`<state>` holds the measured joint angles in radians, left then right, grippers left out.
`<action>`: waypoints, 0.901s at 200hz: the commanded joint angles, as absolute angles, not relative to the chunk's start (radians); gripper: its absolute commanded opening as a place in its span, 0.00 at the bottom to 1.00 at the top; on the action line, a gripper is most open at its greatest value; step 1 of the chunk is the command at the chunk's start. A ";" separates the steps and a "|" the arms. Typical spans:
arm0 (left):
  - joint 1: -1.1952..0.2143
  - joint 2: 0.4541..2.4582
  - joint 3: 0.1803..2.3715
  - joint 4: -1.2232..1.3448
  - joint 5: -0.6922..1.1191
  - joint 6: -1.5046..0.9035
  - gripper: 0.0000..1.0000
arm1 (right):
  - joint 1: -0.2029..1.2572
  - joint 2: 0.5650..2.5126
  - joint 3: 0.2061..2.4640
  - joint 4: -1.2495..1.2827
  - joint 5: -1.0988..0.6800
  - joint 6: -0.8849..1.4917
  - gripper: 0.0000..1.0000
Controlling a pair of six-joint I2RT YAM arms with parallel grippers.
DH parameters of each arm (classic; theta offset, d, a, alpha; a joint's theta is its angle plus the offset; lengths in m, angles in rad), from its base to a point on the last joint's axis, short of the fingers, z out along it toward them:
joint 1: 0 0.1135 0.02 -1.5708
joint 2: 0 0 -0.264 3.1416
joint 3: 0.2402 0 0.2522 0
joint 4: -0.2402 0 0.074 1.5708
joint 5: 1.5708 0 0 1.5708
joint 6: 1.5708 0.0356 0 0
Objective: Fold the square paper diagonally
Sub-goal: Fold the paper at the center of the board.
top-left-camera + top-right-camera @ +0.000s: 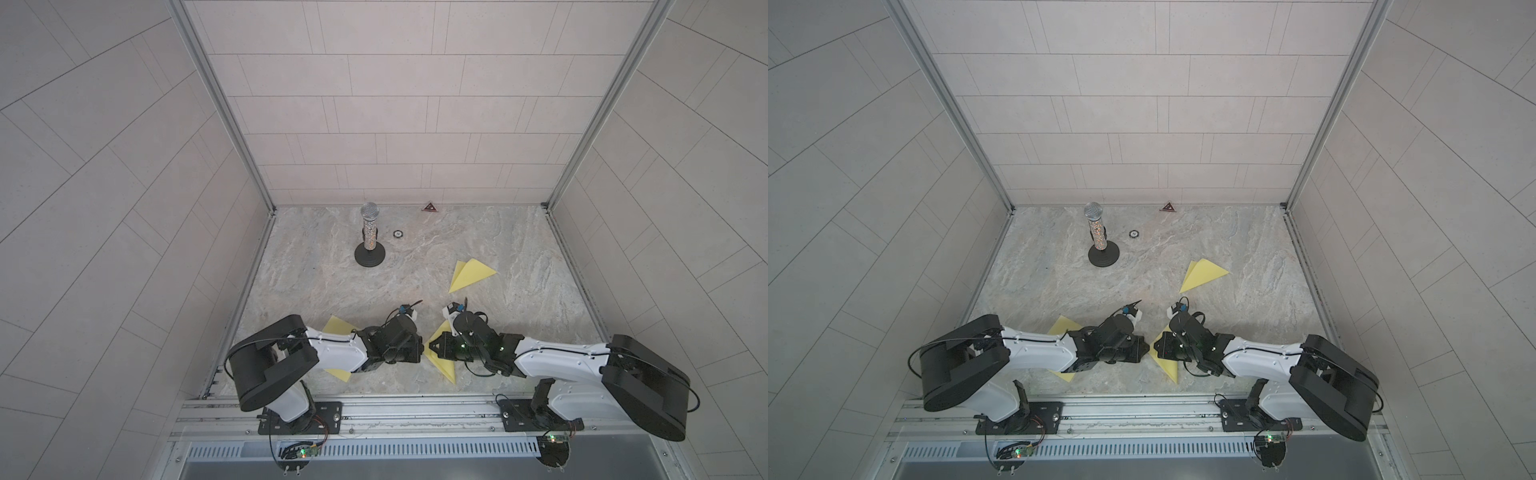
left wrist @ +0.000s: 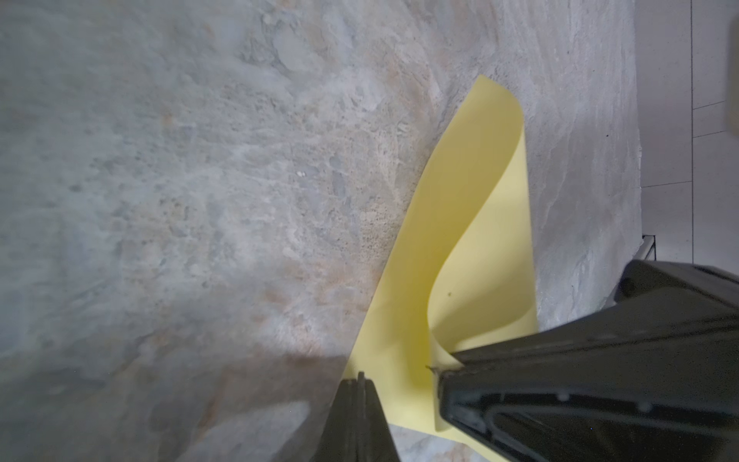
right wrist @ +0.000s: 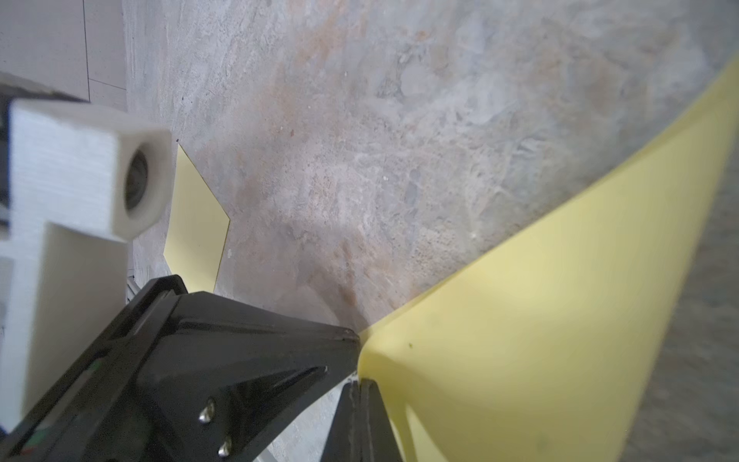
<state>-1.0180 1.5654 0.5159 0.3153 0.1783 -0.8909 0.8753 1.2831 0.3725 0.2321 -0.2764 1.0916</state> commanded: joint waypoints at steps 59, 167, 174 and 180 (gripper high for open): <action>-1.021 1.614 0.475 0.212 0.141 -0.894 0.00 | 0.879 1.369 0.376 0.318 -0.267 1.071 0.00; -1.020 1.620 0.477 0.211 0.138 -0.894 0.00 | 0.880 1.430 0.376 0.357 -0.274 1.071 0.00; -1.020 1.620 0.477 0.211 0.138 -0.894 0.00 | 0.879 1.431 0.376 0.359 -0.274 1.071 0.00; -1.020 1.619 0.477 0.212 0.138 -0.894 0.00 | 0.880 1.433 0.376 0.360 -0.273 1.071 0.00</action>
<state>-1.0180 1.5738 0.5106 0.3408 0.1757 -0.8986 0.8753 1.4193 0.3725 0.3519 -0.2840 1.0813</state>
